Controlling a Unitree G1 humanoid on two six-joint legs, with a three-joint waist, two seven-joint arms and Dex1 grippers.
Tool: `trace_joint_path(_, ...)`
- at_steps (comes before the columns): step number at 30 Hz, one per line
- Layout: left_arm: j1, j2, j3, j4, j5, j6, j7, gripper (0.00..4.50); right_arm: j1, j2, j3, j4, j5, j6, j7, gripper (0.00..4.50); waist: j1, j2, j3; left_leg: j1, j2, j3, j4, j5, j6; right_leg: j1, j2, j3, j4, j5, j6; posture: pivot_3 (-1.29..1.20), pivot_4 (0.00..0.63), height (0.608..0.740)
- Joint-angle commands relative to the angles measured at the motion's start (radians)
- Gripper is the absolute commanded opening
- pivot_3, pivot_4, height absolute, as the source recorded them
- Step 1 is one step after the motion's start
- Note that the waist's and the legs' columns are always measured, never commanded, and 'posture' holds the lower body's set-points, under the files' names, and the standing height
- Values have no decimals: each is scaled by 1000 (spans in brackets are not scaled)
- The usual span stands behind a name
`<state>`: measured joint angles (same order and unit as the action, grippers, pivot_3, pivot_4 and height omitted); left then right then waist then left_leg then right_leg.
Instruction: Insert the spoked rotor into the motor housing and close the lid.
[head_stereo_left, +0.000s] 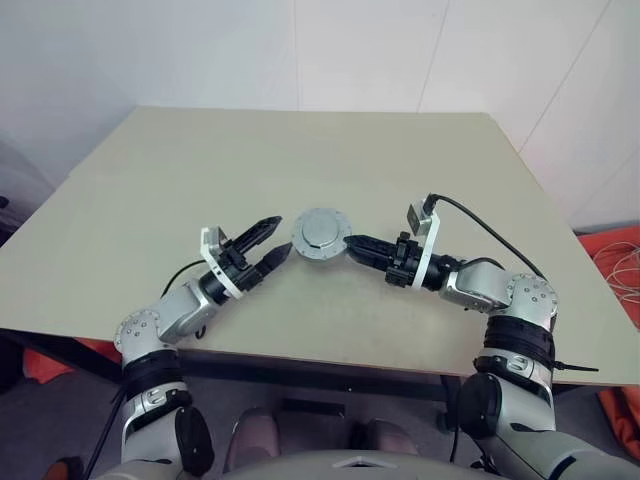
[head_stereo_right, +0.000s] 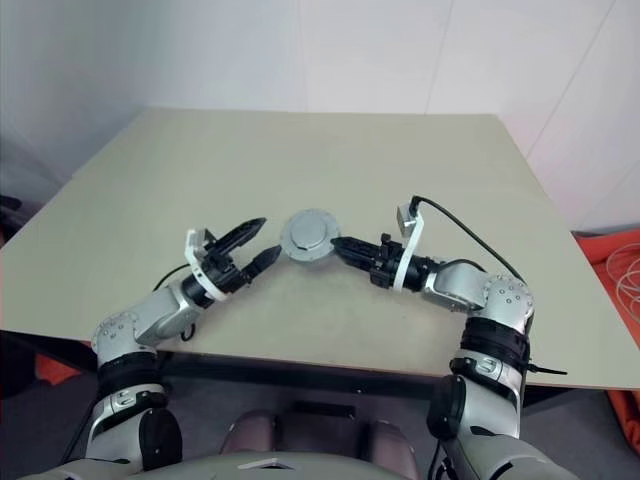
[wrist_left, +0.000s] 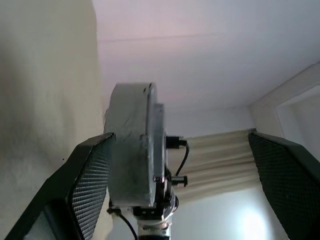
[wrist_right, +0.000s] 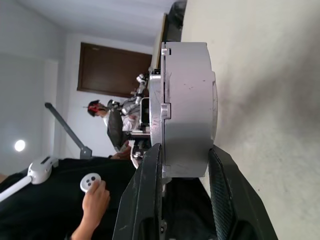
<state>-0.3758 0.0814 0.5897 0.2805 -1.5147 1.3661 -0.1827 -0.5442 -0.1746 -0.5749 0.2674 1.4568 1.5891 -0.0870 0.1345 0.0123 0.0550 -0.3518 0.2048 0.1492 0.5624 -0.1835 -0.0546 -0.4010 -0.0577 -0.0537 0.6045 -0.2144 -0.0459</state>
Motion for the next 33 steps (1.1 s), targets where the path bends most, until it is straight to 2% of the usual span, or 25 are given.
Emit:
trace_joint_path(1,7,3,-49,-12,-61,13,23,4500,-30,-12,36,-36,122,-31,-9,1088,0,0,0,0,0,0,0,0,0,0,0,0,0,0,0,0,0,740)
trace_joint_path(15,1,-1,-130,-35,-101,-76,-11,4500,45,-127,279,-91,412,-203,-100,1088,8,0,0,-1,0,0,3,0,0,1,0,0,0,2,3,0,0,740)
trace_joint_path(22,9,9,-156,-46,-115,-92,-23,2220,74,-186,373,-117,500,-298,-113,1088,15,-1,0,-2,0,0,5,0,0,2,0,0,0,3,5,0,0,740)
trace_joint_path(23,10,10,-160,-47,-116,-95,-24,2043,77,-191,384,-116,499,-307,-112,1080,16,0,0,-2,0,-1,6,0,0,2,0,0,0,3,6,0,0,740)
trace_joint_path(30,10,20,-185,-49,-109,-106,-38,2043,83,-220,436,-134,496,-336,-61,1075,16,-1,0,-9,0,-1,10,0,1,1,0,0,0,4,8,0,0,740)
trace_joint_path(33,7,26,-193,-47,-106,-107,-45,2043,85,-200,430,-142,515,-372,-45,1075,16,-1,0,-10,0,-2,11,0,1,1,0,0,0,5,9,0,0,740)
